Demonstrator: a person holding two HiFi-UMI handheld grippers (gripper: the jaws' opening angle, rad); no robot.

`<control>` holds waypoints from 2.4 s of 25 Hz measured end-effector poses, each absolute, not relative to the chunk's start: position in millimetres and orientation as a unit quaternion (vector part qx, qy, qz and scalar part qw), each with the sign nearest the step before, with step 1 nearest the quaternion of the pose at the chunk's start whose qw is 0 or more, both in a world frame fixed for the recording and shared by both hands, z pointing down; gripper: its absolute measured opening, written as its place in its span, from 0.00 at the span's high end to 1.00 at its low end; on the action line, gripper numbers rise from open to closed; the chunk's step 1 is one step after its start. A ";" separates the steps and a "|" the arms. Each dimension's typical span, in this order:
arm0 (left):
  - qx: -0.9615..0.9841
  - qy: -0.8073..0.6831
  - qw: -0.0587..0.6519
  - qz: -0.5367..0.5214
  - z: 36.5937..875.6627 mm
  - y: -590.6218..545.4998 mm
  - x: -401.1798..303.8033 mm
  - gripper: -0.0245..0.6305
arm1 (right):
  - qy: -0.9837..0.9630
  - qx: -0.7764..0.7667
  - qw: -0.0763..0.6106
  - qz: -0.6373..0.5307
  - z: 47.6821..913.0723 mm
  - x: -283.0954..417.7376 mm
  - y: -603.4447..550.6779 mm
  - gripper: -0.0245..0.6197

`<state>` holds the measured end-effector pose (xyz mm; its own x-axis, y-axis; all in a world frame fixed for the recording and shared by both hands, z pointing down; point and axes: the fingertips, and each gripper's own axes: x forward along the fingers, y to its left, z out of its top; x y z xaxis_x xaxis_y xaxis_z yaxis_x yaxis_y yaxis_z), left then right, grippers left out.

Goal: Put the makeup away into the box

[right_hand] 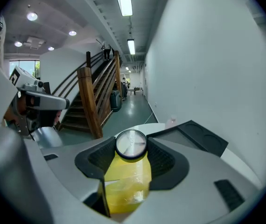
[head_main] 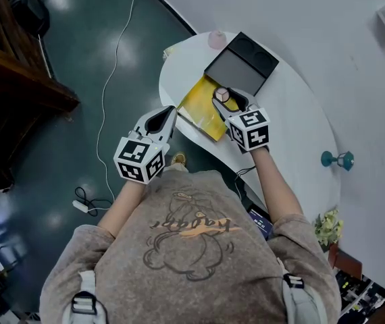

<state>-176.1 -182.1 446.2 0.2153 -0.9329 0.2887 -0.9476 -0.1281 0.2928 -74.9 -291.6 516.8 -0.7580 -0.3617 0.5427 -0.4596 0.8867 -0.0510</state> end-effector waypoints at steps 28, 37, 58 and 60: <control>0.711 -0.667 0.224 0.010 457.0 -170.0 -223.5 0.93 | -0.849 0.167 0.500 0.048 667.3 -86.3 -296.1 0.61; 0.701 -0.675 0.230 0.001 458.0 -165.3 -230.0 0.93 | -0.826 0.158 0.538 0.048 679.3 -85.0 -296.3 0.61; 0.703 -0.669 0.240 -0.006 458.7 -161.7 -225.2 0.93 | -0.820 0.161 0.543 0.078 671.7 -87.8 -295.9 0.57; 0.706 -0.666 0.240 -0.007 459.3 -164.9 -221.9 0.93 | -0.831 0.170 0.525 0.070 659.7 -91.0 -300.9 0.57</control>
<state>-221.9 -164.9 459.3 0.1125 -0.9438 0.3107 -0.9373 0.0030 0.3485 -91.0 -300.9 659.7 -0.3903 -0.2089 0.8967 -0.3553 0.9327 0.0626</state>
